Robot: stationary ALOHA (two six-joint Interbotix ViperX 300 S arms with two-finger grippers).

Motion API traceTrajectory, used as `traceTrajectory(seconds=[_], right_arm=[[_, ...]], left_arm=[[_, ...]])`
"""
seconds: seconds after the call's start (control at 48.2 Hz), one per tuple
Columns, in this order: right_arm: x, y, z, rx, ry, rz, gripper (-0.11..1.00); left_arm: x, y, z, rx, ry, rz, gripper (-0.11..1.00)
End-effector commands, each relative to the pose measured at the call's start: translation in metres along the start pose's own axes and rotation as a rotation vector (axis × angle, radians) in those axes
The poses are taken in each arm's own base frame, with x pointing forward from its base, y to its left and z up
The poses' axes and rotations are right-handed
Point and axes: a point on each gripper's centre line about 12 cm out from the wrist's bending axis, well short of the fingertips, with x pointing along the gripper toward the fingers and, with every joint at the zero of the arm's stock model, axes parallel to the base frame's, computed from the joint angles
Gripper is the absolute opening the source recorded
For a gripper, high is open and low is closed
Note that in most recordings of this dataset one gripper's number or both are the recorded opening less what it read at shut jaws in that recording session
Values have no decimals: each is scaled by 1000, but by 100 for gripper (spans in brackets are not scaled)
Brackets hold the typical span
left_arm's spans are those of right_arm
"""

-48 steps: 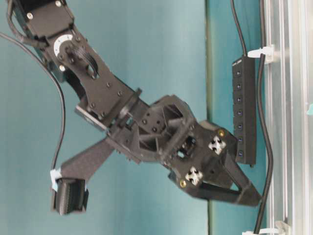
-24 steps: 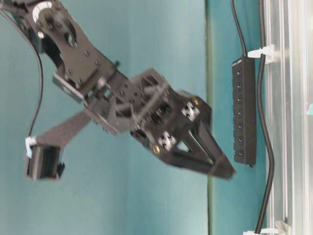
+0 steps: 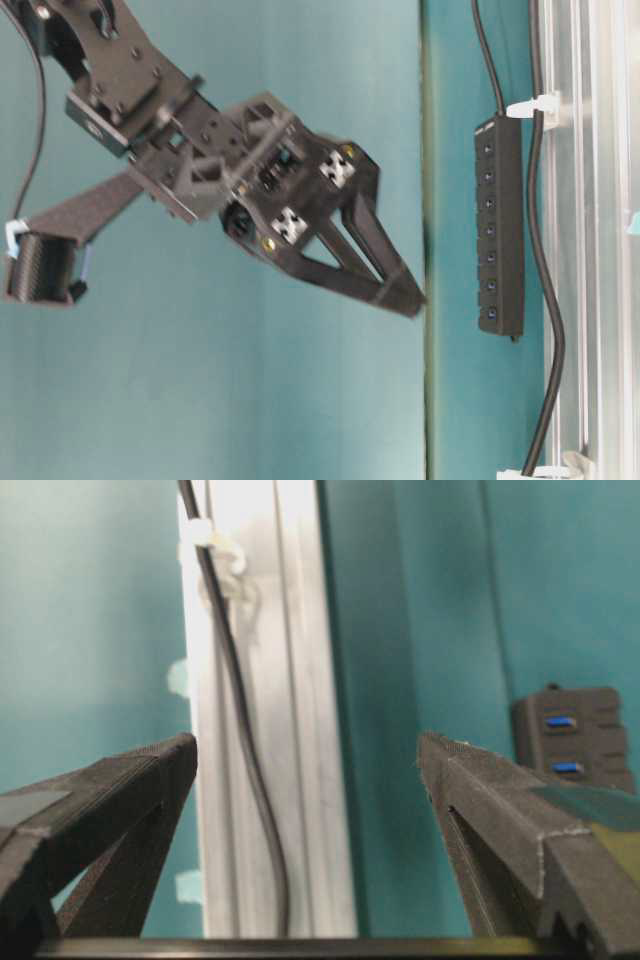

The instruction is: Pass the USB cable through three rings with both arms.

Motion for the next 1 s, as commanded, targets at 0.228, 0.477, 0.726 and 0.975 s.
traceTrajectory(seconds=[0.228, 0.477, 0.726, 0.975], right_arm=[[-25, -5, 4, 3, -48, -6, 82], [-25, -5, 2, 7, -47, -5, 82], [-24, -5, 2, 5, -47, -5, 82], [-25, -5, 2, 8, -47, -5, 82]], left_arm=[[-8, -2, 13, 13, -35, -6, 22], [-8, -2, 13, 11, -37, -6, 22], [-8, -2, 13, 11, -37, -6, 22], [-8, -2, 13, 11, -37, -6, 22]])
